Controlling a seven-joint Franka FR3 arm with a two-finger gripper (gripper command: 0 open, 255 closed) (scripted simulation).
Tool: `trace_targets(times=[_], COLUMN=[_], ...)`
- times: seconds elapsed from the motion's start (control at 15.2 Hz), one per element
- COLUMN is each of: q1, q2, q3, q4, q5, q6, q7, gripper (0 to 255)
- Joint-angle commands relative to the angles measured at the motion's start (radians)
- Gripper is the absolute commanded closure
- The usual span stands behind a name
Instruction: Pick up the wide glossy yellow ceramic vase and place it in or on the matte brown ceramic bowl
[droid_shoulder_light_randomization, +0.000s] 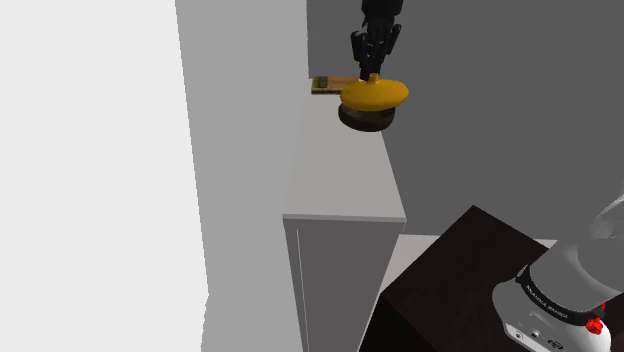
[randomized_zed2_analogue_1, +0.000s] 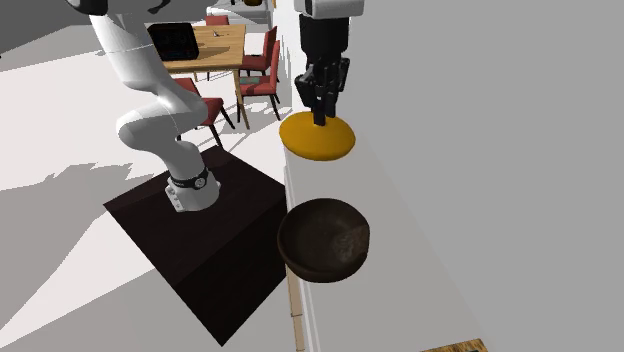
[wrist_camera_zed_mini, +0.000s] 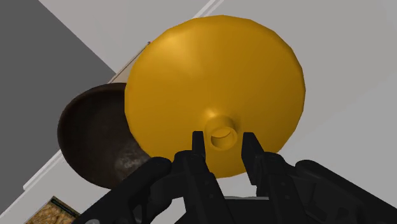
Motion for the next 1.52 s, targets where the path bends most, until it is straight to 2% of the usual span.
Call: trace_targets(times=[0.0, 0.33, 0.66, 0.73, 1.45], q1=[-0.016, -0.056, -0.095, -0.098, -0.103], q2=[0.046, 0.181, 0.353, 0.366, 0.3], q3=[-0.02, -0.063, -0.097, -0.099, -0.101], q4=[0.067, 0.257, 0.516, 0.536, 0.293], q5=[-0.01, -0.028, -0.04, -0.041, -0.034], q6=[-0.022, -0.079, -0.167, -0.174, 0.004], q7=[-0.034, -0.117, -0.194, -0.199, -0.202], gripper=[255, 255, 255, 255, 255])
